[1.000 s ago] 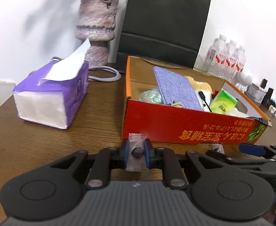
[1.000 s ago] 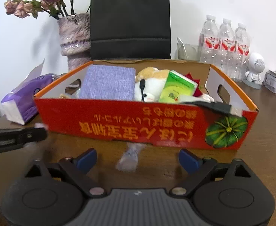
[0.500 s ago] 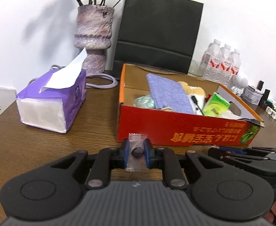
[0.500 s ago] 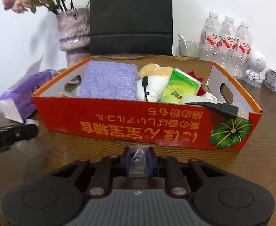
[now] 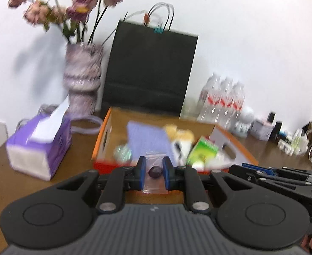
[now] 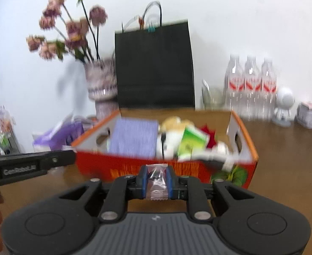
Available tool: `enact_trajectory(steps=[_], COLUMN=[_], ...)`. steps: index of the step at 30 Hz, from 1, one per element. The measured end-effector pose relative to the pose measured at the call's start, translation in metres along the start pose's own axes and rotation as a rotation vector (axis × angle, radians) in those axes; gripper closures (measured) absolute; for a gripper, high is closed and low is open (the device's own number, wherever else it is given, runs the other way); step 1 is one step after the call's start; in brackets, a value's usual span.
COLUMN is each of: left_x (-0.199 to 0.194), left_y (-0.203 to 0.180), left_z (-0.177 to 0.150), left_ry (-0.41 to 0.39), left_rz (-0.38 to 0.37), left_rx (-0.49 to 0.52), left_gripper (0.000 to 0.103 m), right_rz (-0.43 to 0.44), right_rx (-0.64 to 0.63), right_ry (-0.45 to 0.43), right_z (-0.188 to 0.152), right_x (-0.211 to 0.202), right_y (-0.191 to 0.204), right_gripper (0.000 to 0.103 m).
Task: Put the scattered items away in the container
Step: 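Carry the candy and clear packet into the box and open both tools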
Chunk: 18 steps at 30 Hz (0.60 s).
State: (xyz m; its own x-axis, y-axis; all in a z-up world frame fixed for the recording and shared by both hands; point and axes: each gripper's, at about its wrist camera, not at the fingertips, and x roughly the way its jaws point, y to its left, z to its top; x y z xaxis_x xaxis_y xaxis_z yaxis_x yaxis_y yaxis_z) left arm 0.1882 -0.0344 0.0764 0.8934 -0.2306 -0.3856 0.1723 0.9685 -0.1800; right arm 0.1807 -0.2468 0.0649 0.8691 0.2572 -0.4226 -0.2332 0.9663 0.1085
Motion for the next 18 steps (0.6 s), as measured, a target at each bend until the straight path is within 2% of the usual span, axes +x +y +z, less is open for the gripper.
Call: enact_trajectory(steps=[5,9,14,18], left_x=[0.028,0.065,0.106,0.119], left_y=[-0.013,-0.012,-0.005,-0.003], left_z=[0.028,0.035,0.03,0.024], left_ry=[-0.046,-0.038,0.006,0.034], left_rz=[0.01,0.043,0.107,0.123], left_rx=[-0.039,-0.089,-0.062,-0.029], left_gripper=[0.086,0.086,0.086,0.086], right_rz=[-0.03,-0.044,-0.06,-0.072], right_rx=[0.014,0.05,0.04,0.045], right_ry=[-0.093,-0.111,-0.067,0.001], right_z=[0.041,0.061,0.063,0.054], right_x=[0.007,0.033,0.075,0.099], right_y=[-0.012,-0.025,-0.039,-0.047], right_gripper=[0.086,0.086,0.086,0.086])
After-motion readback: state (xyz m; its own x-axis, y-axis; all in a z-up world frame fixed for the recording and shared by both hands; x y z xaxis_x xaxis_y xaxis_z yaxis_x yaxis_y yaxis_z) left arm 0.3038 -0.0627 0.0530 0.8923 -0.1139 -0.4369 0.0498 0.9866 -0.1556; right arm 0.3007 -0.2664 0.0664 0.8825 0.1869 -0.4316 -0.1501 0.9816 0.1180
